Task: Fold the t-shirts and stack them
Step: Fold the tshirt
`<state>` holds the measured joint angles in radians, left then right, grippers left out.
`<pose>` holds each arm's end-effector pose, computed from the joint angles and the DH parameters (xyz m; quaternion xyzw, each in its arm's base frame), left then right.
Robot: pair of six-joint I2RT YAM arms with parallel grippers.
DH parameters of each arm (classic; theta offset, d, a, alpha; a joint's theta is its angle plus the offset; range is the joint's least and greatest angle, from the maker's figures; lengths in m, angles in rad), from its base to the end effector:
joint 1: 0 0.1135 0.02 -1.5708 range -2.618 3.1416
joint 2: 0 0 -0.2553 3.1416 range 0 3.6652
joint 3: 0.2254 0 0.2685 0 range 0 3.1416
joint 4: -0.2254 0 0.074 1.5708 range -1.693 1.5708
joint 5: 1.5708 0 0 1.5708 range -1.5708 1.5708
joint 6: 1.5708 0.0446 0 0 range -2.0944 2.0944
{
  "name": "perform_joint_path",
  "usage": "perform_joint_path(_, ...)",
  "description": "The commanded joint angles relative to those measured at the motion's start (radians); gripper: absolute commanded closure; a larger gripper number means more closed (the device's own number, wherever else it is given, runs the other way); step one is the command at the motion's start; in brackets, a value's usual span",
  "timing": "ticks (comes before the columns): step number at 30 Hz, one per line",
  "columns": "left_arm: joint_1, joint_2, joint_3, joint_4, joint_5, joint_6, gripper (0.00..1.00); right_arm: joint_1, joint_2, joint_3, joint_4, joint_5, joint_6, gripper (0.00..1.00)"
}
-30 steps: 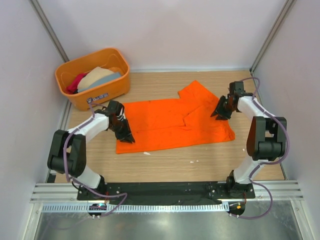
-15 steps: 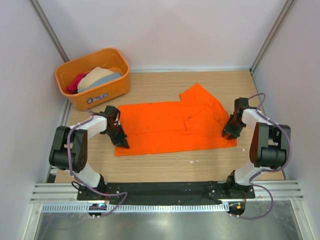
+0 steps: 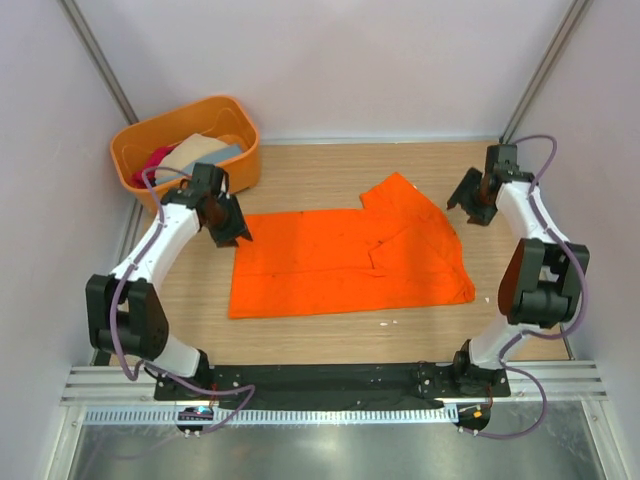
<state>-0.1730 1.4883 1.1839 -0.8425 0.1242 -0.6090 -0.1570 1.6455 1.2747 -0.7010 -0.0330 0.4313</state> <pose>0.3096 -0.0597 0.2390 -0.1983 0.9555 -0.1361 0.1710 0.3572 -0.0551 0.2251 0.2770 0.9285 0.0496 0.2424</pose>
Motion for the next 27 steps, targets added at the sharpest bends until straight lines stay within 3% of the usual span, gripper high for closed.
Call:
perform_joint_path(1,0.027,0.128,0.123,0.048,-0.031,0.093,0.60,0.011,0.159,0.170,0.101,-0.064,-0.017,0.34)
perform_joint_path(8,0.035,0.344,0.304,0.173,-0.061,0.196,0.67,0.017,0.388,0.475,0.149,-0.174,-0.078,0.37)
perform_joint_path(18,0.035,0.506,0.388,0.327,-0.278,0.258,0.64,0.089,0.568,0.636,0.175,-0.197,-0.144,0.40)
perform_joint_path(23,0.035,0.587,0.450,0.289,-0.316,0.287,0.63,0.154,0.663,0.768,0.071,-0.168,-0.236,0.33)
perform_joint_path(27,0.035,0.610,0.438,0.261,-0.327,0.276,0.62,0.195,0.671,0.756,0.063,-0.131,-0.284,0.28)
